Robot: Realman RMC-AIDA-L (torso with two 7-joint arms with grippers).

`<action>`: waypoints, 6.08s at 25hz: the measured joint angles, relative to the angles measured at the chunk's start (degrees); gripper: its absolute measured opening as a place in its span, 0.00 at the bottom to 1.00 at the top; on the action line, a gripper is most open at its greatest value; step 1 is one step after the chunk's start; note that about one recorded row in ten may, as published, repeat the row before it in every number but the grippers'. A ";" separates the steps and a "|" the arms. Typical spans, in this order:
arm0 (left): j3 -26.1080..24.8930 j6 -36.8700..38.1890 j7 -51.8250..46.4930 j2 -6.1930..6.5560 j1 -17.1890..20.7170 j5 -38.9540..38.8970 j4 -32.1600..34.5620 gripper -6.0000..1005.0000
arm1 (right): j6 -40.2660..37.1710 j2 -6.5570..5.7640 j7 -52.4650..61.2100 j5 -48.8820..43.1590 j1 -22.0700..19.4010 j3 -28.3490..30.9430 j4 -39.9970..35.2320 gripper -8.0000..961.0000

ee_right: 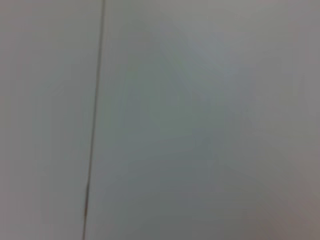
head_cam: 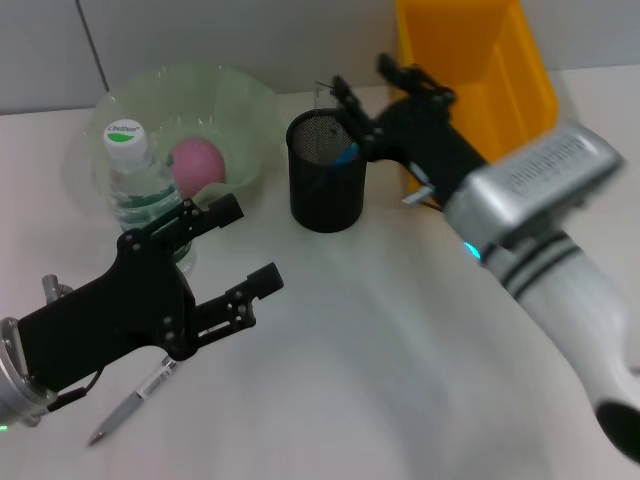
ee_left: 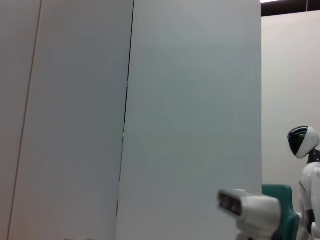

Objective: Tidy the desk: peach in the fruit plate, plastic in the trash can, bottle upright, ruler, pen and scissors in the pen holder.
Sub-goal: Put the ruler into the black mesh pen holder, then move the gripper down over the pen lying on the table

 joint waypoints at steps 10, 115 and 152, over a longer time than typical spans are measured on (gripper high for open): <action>-0.91 0.16 0.06 0.88 0.06 3.48 0.80 0.79 | -24.27 -0.81 8.82 -7.52 -12.49 0.21 -0.04 0.79; 20.45 -4.71 -115.96 -1.56 -8.04 101.62 58.25 0.60 | -39.91 -0.57 49.81 -22.34 -18.69 -30.13 -53.10 0.83; 20.10 -5.32 -116.04 -1.56 -9.07 100.70 56.59 0.45 | -39.81 -0.52 49.61 -22.34 -18.97 -30.13 -53.01 0.82</action>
